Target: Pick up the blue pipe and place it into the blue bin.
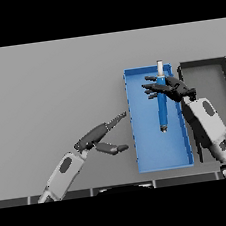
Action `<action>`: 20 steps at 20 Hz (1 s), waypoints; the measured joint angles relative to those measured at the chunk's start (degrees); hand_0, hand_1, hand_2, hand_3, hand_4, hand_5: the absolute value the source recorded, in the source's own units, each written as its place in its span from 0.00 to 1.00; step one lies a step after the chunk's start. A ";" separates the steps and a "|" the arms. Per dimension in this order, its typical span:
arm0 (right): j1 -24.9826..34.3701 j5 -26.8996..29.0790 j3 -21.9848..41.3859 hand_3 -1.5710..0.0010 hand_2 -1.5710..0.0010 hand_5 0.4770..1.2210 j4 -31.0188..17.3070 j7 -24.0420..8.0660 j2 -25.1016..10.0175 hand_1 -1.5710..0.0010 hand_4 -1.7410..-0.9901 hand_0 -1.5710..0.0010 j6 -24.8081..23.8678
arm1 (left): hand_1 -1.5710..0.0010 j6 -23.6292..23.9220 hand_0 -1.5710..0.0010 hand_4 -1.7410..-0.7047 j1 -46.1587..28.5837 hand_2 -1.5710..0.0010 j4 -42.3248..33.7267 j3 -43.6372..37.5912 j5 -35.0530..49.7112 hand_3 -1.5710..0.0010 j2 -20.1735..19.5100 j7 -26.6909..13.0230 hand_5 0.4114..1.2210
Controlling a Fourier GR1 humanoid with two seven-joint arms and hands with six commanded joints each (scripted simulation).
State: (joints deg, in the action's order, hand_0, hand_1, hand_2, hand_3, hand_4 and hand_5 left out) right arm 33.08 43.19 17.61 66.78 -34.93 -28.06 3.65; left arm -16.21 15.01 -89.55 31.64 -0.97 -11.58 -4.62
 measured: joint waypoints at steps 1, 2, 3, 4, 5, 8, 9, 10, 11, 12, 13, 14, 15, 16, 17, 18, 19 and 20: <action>0.34 3.50 3.69 0.54 0.43 0.92 -1.25 -0.01 -1.50 0.41 0.38 0.33 -1.69 | 1.00 -0.14 1.00 0.83 0.01 1.00 -0.32 -0.11 0.14 1.00 -0.27 0.50 0.05; 2.10 7.20 7.51 0.63 0.55 0.94 -3.64 -0.01 -3.16 0.52 0.46 0.47 -3.02 | 1.00 -0.20 1.00 0.83 0.24 1.00 -1.05 -0.53 0.80 1.00 -0.49 0.01 0.05; 3.69 11.28 11.79 0.71 0.64 0.91 -5.17 0.00 -5.16 0.62 0.54 0.57 -4.41 | 1.00 -0.11 1.00 0.82 0.08 1.00 -0.26 -0.27 0.34 1.00 -0.20 -0.11 0.05; 4.49 14.14 14.88 0.77 0.71 0.89 -5.48 0.00 -5.68 0.70 0.61 0.66 -5.15 | 1.00 -0.36 1.00 0.82 0.36 1.00 -0.43 -0.69 0.68 1.00 -0.69 -0.07 0.05; 5.74 15.12 17.71 0.81 0.77 0.81 -5.15 0.00 -7.26 0.76 0.66 0.73 -3.67 | 1.00 -0.40 1.00 0.82 0.29 1.00 -0.31 -0.64 0.68 1.00 -0.69 -0.52 0.05; 6.77 12.02 22.50 0.90 0.88 0.60 -4.01 -0.01 -9.27 0.88 0.77 0.86 -2.08 | 1.00 -0.22 1.00 0.82 0.13 1.00 -0.61 -0.54 0.75 1.00 -0.48 -0.39 0.05; 7.33 10.24 23.54 0.92 0.90 0.55 -4.29 0.01 -9.41 0.90 0.79 0.89 -1.72 | 1.00 -0.16 1.00 0.82 0.32 1.00 -0.41 -0.38 0.49 1.00 -0.31 -0.63 0.05; 7.58 7.95 24.87 0.94 0.92 0.51 -4.50 1.10 -9.44 0.92 0.81 0.91 -1.02 | 1.00 -0.15 1.00 0.81 -0.25 1.00 0.12 -0.21 0.07 1.00 -0.49 0.12 0.05; 7.06 6.51 25.80 0.95 0.94 0.46 -3.97 2.47 -9.38 0.94 0.82 0.93 -0.87 | 1.00 0.35 1.00 0.81 0.39 1.00 0.36 -0.38 -0.02 1.00 0.12 -0.23 0.05; 7.48 5.21 26.13 0.96 0.95 0.43 -5.15 3.67 -8.82 0.95 0.82 0.94 -1.22 | 1.00 0.11 1.00 0.81 0.67 1.00 -0.13 -0.73 0.60 1.00 -0.03 0.15 0.05; 7.89 4.62 26.26 0.97 0.96 0.39 -6.02 4.37 -8.78 0.96 0.82 0.95 -0.51 | 1.00 -0.03 1.00 0.81 0.53 1.00 -0.03 -0.62 0.64 1.00 -0.05 -0.22 0.05; 7.49 4.64 26.12 0.97 0.97 0.35 -6.08 4.88 -8.81 0.97 0.82 0.96 -0.92 | 1.00 -0.17 1.00 0.80 0.31 1.00 0.21 -0.50 0.63 1.00 -0.01 -0.23 0.06; 7.78 4.18 26.22 0.98 0.98 0.32 -6.56 4.64 -8.95 0.97 0.82 0.97 -1.03 | 1.00 -0.17 1.00 0.80 0.34 1.00 0.33 -0.42 0.56 1.00 0.15 0.18 0.06; 8.29 3.41 26.57 0.98 0.98 0.31 -7.03 4.47 -8.52 0.98 0.82 0.98 -1.72 | 1.00 -0.23 1.00 0.80 0.62 1.00 0.84 -0.57 0.67 1.00 0.31 -0.31 0.06; 7.75 3.50 26.52 0.99 0.98 0.30 -6.55 5.35 -8.36 0.98 0.83 0.98 -2.19 | 1.00 -0.30 1.00 0.80 0.34 1.00 0.97 -0.59 0.65 1.00 0.15 0.17 0.06; 7.50 4.14 25.95 0.99 0.99 0.29 -6.42 6.08 -8.63 0.99 0.83 0.99 -1.84 | 1.00 -0.35 1.00 0.80 0.74 1.00 0.84 -0.61 0.76 1.00 0.31 0.05 0.06; 7.38 4.28 25.72 0.99 0.99 0.28 -6.89 6.23 -8.99 0.99 0.82 0.99 -1.45 | 1.00 -0.51 1.00 0.80 0.33 1.00 0.84 -0.52 0.67 1.00 0.04 0.87 0.06; 7.51 4.51 25.67 0.99 0.99 0.27 -6.37 6.21 -8.91 0.99 0.82 0.99 -1.40 | 1.00 -0.54 1.00 0.79 0.23 1.00 0.57 -0.59 0.77 1.00 -0.18 0.66 0.07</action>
State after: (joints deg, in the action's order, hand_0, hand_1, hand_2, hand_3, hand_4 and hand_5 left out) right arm 40.59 47.69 43.29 60.41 -28.72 -36.97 2.26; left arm -16.75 15.23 -88.99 31.05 -0.20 -11.76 -3.96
